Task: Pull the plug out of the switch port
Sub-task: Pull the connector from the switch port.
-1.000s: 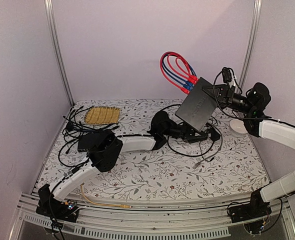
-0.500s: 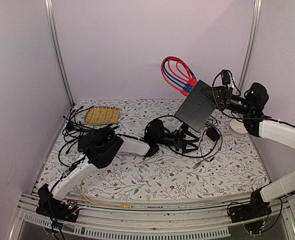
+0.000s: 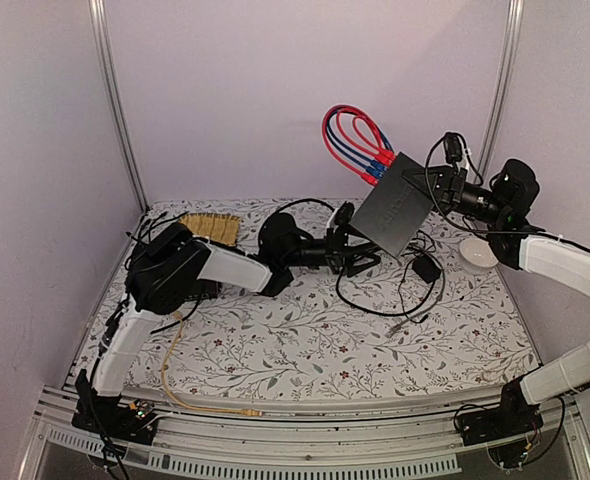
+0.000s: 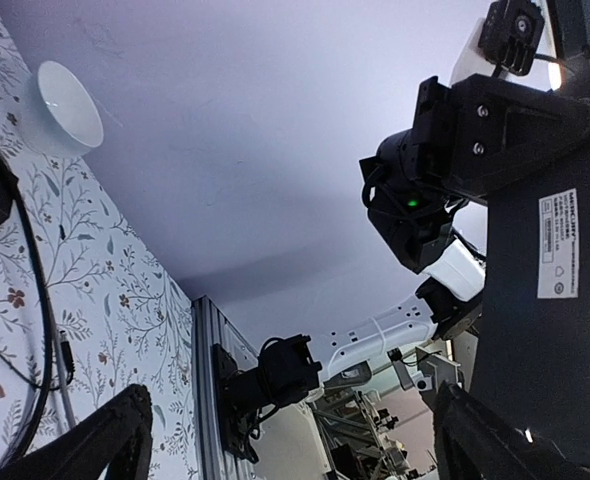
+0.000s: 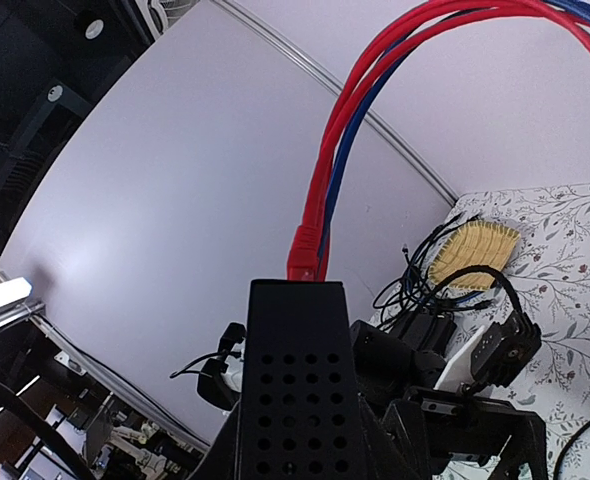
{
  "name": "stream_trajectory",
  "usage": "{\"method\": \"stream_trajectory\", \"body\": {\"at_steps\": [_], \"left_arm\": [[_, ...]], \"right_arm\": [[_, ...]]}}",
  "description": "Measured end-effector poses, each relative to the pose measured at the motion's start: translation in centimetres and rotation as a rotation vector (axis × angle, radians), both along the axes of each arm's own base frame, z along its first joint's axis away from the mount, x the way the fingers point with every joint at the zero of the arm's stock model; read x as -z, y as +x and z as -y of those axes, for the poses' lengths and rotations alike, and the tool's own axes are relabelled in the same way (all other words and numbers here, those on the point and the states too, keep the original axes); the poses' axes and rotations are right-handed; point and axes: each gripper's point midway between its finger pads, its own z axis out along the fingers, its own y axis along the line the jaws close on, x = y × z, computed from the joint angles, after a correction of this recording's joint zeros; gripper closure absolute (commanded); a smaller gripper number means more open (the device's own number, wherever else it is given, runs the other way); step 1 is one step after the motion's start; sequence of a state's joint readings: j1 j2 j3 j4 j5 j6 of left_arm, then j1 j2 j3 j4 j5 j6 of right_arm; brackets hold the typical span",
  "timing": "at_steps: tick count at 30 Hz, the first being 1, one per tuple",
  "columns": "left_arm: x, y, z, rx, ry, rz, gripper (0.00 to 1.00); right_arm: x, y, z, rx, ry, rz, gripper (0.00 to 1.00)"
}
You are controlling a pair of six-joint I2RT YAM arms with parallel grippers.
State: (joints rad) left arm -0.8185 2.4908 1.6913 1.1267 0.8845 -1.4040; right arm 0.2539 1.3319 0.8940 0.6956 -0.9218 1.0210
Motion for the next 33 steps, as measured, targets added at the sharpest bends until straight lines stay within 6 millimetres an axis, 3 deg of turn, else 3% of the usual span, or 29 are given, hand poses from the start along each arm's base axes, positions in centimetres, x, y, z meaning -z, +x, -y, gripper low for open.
{"method": "stream_trajectory", "body": {"at_steps": [10, 22, 30, 33], "left_arm": [[1.6, 0.9, -4.3, -0.175, 0.048, -0.04, 0.03], [-3.2, 2.5, -11.8, -0.435, -0.041, 0.045, 0.05], [-5.3, 1.2, -15.1, -0.536, -0.098, 0.109, 0.08], [-7.4, 0.4, -16.2, -0.561, -0.152, 0.16, 0.09]], "right_arm": [[-1.0, 0.3, -1.0, -0.022, 0.006, 0.021, 0.98], [-0.1, 0.7, -4.3, -0.083, 0.006, 0.002, 0.98], [0.9, 1.0, -6.2, -0.11, 0.01, -0.014, 0.98], [0.9, 1.1, -7.0, -0.119, 0.014, -0.013, 0.98]]}}
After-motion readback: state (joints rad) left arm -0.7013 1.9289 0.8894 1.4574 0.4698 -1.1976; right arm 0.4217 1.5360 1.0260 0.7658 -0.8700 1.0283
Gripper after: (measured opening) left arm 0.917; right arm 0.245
